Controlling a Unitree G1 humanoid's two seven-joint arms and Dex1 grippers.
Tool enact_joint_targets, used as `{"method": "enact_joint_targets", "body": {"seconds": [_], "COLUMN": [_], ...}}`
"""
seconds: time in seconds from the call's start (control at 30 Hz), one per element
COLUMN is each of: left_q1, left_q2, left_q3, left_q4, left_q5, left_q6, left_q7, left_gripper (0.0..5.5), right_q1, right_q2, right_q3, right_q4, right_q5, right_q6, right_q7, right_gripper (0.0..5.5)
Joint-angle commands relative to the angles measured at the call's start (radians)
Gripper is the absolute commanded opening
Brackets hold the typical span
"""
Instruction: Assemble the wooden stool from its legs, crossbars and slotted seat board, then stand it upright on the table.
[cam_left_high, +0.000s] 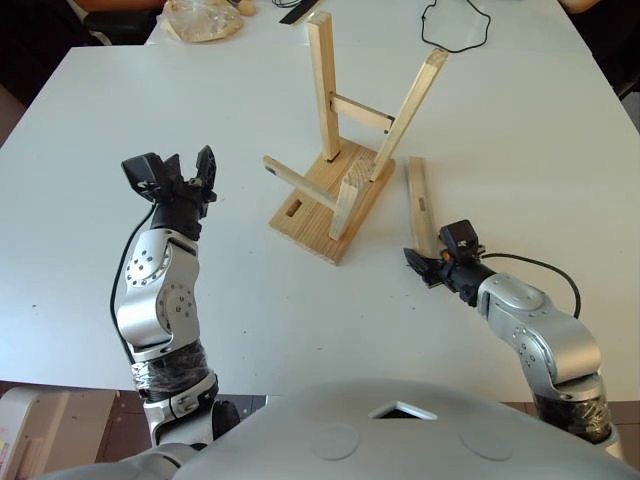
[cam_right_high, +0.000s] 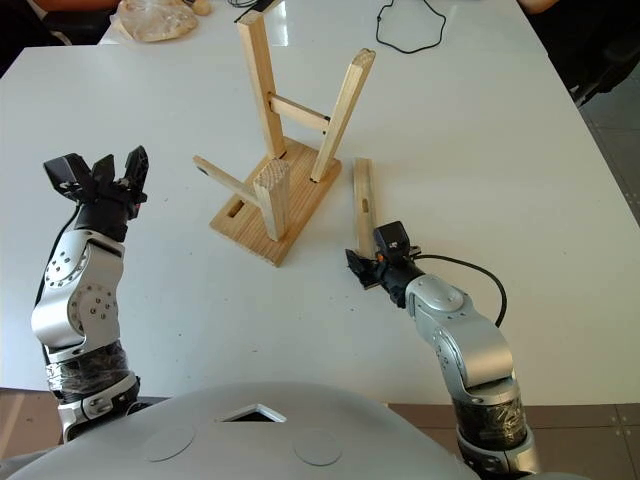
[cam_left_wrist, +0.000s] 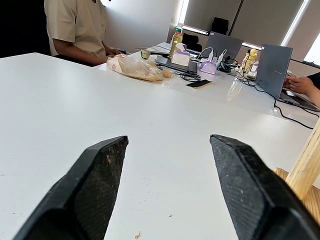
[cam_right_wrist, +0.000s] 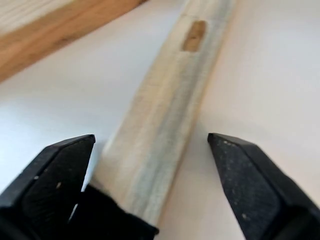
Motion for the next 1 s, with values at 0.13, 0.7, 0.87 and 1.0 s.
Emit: {"method": "enact_joint_targets", "body": {"seconds": [0.13, 0.7, 0.87, 1.0], "left_q1": [-0.006, -0.595, -0.655, -0.655], "left_q2": [-0.006, 0.135, 0.165, 0.223], "left_q3": [0.001, 0.178, 0.111, 0.072], "left_q4": [-0.043, 0.039, 0.047, 0.031], "left_q5": [-0.035, -1.052, -1.304, -1.417], "left_q6": [0.002, 0.249, 0.283, 0.310], "left_q7": [0.030, 0.188, 0.107, 0.059], "left_gripper": [3.05, 3.23, 3.85, 3.87], "right_q1": [0.018, -0.765, -0.832, -0.840], "right_q2": [-0.026, 0.149, 0.039, -0.068], "right_q3": [-0.031, -0.627, -0.484, -0.446], "right_q4": [0.099, 0.497, 0.309, 0.293], "right_q5": [-0.064, 0.504, 0.819, 0.944], "right_q6": [-0.069, -0.199, -0.046, 0.042], "right_q7": [-0.020, 0.019, 0.398, 0.564], "right_gripper": [3.21, 2.07, 2.07, 2.07]}}
